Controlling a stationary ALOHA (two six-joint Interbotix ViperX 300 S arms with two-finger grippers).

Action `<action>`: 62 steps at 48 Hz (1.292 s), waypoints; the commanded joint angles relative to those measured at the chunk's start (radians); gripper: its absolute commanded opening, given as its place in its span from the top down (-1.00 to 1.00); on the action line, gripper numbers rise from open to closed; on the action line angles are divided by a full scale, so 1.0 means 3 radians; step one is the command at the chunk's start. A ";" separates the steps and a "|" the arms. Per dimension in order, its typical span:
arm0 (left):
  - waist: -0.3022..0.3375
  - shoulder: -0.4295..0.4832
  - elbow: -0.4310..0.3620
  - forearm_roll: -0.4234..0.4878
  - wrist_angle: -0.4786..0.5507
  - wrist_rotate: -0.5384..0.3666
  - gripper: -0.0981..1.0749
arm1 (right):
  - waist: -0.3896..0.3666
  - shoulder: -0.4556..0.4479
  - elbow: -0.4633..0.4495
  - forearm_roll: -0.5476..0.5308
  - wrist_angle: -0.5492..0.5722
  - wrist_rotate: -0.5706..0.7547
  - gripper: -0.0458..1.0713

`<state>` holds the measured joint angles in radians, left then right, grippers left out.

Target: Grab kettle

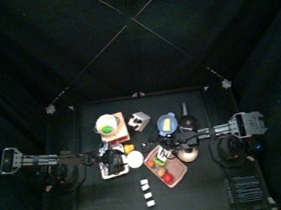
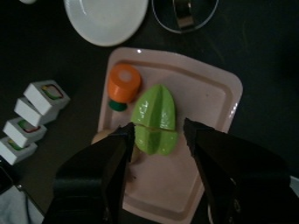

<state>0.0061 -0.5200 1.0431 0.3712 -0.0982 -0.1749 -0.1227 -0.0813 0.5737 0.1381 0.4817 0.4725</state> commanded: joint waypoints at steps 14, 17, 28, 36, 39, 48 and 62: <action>0.0026 -0.0005 -0.0046 -0.0005 -0.0056 0.0000 -0.61 | -0.0097 -0.1171 0.0741 -0.0046 -0.1289 -0.0020 -0.58; 0.0036 -0.0005 -0.0051 -0.0005 -0.0077 0.0000 -0.61 | -0.0107 -0.1324 0.0874 -0.0107 -0.1478 -0.0031 -0.58; 0.0066 -0.0005 -0.0031 -0.0015 -0.0159 -0.0005 -0.61 | -0.0107 -0.1861 0.1324 -0.0619 -0.1841 -0.0026 -0.58; 0.0097 -0.0005 -0.0061 -0.0020 -0.0179 0.0005 -0.61 | -0.0082 -0.2071 0.1560 -0.0890 -0.1917 -0.0020 -0.58; 0.0102 -0.0005 -0.0082 -0.0020 -0.0179 -0.0005 -0.61 | -0.0077 -0.2066 0.1580 -0.0920 -0.1902 -0.0015 -0.58; 0.0107 -0.0005 -0.0092 -0.0031 -0.0230 -0.0005 -0.61 | -0.0031 -0.2071 0.1560 -0.0972 -0.1636 -0.0031 -0.58; 0.0061 -0.0005 -0.0097 -0.0143 -0.0373 -0.0010 -0.61 | 0.0199 -0.2183 0.1585 -0.1028 -0.0522 -0.0026 -0.57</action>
<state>0.0307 -0.5185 1.0431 0.3436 -0.1764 -0.1764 -0.0798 -0.7286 1.0600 -0.1687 0.2592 0.4663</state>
